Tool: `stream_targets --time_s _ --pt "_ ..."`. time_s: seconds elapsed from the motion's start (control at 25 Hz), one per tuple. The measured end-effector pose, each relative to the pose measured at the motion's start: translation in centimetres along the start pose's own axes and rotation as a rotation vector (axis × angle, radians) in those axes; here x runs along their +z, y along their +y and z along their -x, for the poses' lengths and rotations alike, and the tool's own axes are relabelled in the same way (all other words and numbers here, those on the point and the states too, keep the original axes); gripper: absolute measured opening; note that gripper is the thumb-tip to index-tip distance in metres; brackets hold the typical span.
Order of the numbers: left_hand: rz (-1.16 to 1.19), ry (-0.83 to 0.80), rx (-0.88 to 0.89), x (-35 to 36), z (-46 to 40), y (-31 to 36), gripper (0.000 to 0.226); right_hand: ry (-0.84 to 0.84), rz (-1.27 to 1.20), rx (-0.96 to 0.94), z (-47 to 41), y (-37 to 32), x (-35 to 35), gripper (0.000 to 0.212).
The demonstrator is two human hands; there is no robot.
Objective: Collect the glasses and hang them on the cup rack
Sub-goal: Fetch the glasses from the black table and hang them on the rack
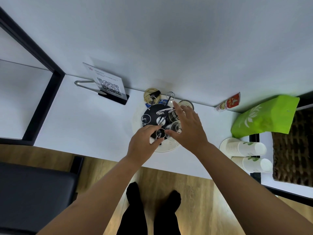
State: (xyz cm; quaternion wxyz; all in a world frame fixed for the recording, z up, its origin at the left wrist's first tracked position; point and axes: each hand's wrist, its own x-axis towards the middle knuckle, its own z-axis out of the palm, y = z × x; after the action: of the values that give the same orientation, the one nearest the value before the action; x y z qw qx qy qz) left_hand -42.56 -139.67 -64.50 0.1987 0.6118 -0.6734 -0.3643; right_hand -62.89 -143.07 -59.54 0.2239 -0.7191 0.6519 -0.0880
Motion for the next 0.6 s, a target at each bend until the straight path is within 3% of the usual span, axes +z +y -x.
stream_targets --time_s 0.24,0.6 --pt "0.037 -0.016 0.006 -1.8 0.2 0.1 0.061 0.014 -0.040 0.021 0.7 -0.4 -0.8 0.105" --pt "0.000 0.045 0.149 -9.3 0.3 4.0 0.061 0.142 -0.117 0.014 4.2 -2.7 -6.0 0.099"
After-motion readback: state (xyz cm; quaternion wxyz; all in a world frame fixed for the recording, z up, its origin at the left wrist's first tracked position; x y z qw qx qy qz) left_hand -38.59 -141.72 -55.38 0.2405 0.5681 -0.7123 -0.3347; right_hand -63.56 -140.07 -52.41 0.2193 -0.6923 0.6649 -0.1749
